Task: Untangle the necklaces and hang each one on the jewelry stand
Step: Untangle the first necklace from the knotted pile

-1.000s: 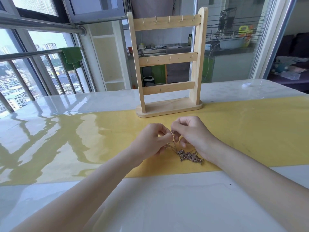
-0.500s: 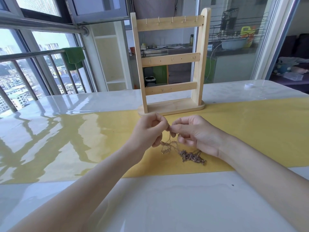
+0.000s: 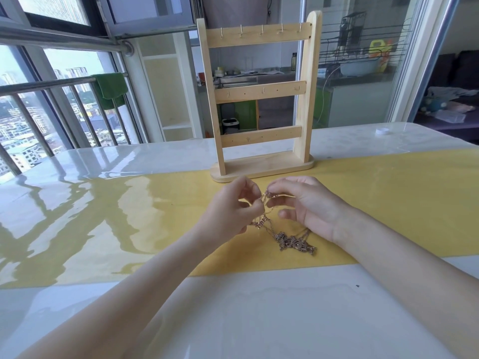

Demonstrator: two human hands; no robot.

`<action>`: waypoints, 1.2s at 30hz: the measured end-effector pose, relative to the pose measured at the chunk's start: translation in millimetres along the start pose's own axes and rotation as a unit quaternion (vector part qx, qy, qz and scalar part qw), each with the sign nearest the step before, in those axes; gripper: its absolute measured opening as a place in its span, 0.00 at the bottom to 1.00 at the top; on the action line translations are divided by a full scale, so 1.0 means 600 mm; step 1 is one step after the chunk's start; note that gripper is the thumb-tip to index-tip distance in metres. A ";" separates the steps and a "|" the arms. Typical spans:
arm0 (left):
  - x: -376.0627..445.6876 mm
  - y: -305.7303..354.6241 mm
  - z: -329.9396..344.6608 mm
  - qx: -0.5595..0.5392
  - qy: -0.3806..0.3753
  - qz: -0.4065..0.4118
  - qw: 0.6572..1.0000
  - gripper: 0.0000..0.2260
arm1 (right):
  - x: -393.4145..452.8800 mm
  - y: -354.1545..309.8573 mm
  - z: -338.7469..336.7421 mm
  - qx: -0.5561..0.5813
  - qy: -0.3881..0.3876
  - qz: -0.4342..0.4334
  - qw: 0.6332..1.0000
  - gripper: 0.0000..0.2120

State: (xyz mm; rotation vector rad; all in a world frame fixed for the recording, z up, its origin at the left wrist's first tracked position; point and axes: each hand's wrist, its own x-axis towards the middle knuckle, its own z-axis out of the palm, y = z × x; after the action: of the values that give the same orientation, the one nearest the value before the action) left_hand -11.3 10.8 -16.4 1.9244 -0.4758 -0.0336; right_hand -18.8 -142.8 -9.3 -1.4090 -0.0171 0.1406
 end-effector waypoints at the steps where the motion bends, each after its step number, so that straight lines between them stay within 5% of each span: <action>1: 0.000 -0.005 0.002 0.059 -0.003 0.009 0.998 0.08 | 0.001 0.000 0.001 0.006 0.010 -0.001 1.000 0.07; 4: -0.001 -0.018 0.001 0.148 0.001 0.005 0.989 0.06 | 0.002 -0.008 -0.002 0.072 0.034 -0.007 0.997 0.09; 9: 0.000 -0.010 -0.013 -0.016 0.020 -0.026 0.999 0.07 | -0.001 -0.003 -0.007 -0.024 0.014 -0.019 0.999 0.02; 12: 0.000 -0.003 -0.012 -0.058 0.016 -0.013 0.998 0.07 | -0.003 0.005 0.001 -0.097 -0.025 -0.031 0.994 0.09; 22: 0.003 0.003 -0.014 -0.093 -0.003 0.011 0.996 0.05 | 0.001 0.003 -0.004 -0.056 -0.039 -0.009 0.998 0.01; 30: 0.001 -0.018 -0.007 0.097 0.005 0.024 0.995 0.07 | 0.004 -0.009 -0.016 0.053 0.011 0.007 0.998 0.09; 33: 0.004 -0.013 -0.014 0.024 0.030 0.026 0.999 0.06 | 0.001 -0.006 -0.013 -0.022 -0.017 -0.011 1.000 0.03; 36: 0.003 -0.004 -0.014 -0.025 0.020 0.037 0.999 0.05 | -0.002 0.003 -0.005 -0.086 -0.058 -0.008 0.995 0.08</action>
State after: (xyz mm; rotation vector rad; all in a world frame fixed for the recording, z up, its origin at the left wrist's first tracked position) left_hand -7.0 18.5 -14.6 1.8546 -0.5144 0.0414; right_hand -20.1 -145.4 -11.6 -1.5707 -0.1400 0.2122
